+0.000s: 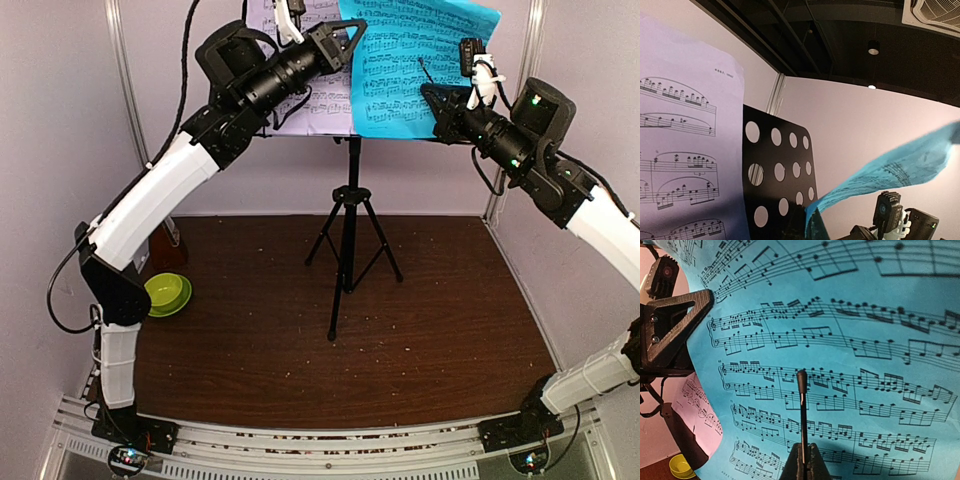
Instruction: Set up the instrument practice props
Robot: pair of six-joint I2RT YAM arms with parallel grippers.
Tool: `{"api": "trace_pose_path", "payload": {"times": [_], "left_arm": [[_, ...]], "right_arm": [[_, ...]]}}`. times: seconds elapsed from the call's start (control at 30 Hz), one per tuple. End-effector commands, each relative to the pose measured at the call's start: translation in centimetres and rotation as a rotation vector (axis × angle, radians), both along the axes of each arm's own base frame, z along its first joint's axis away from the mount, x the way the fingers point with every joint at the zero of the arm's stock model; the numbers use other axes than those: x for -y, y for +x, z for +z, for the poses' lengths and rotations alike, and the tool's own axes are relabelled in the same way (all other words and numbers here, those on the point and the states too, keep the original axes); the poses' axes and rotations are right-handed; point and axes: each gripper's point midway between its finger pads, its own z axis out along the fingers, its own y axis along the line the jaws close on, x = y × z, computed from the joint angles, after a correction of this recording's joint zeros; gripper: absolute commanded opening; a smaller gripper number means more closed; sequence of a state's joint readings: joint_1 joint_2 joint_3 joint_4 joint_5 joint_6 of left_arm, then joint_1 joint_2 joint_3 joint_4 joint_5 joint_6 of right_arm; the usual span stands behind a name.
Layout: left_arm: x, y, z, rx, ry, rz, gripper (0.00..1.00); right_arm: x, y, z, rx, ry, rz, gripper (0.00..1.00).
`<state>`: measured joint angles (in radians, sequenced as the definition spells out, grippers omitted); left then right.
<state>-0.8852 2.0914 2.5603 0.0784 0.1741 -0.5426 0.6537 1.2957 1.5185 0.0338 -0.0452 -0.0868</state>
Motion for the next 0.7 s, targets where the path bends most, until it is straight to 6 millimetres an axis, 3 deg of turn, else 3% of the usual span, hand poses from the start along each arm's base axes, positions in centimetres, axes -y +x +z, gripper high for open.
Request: {"api": "trace_pose_path", "payload": {"times": [0.0, 0.3, 0.67], "left_arm": [[0.3, -1.0, 0.5, 0.021, -0.008, -0.030, 0.04], [-0.9, -1.2, 1.5, 0.055, 0.004, 0.031, 0.26], [-1.8, -1.7, 2.2, 0.077, 0.025, 0.063, 0.44]], "right_arm": [[0.6, -1.6, 2.6, 0.082, 0.043, 0.028, 0.00], [0.6, -1.6, 2.6, 0.082, 0.040, 0.025, 0.00], [0.6, -1.6, 2.6, 0.083, 0.042, 0.027, 0.00]]}}
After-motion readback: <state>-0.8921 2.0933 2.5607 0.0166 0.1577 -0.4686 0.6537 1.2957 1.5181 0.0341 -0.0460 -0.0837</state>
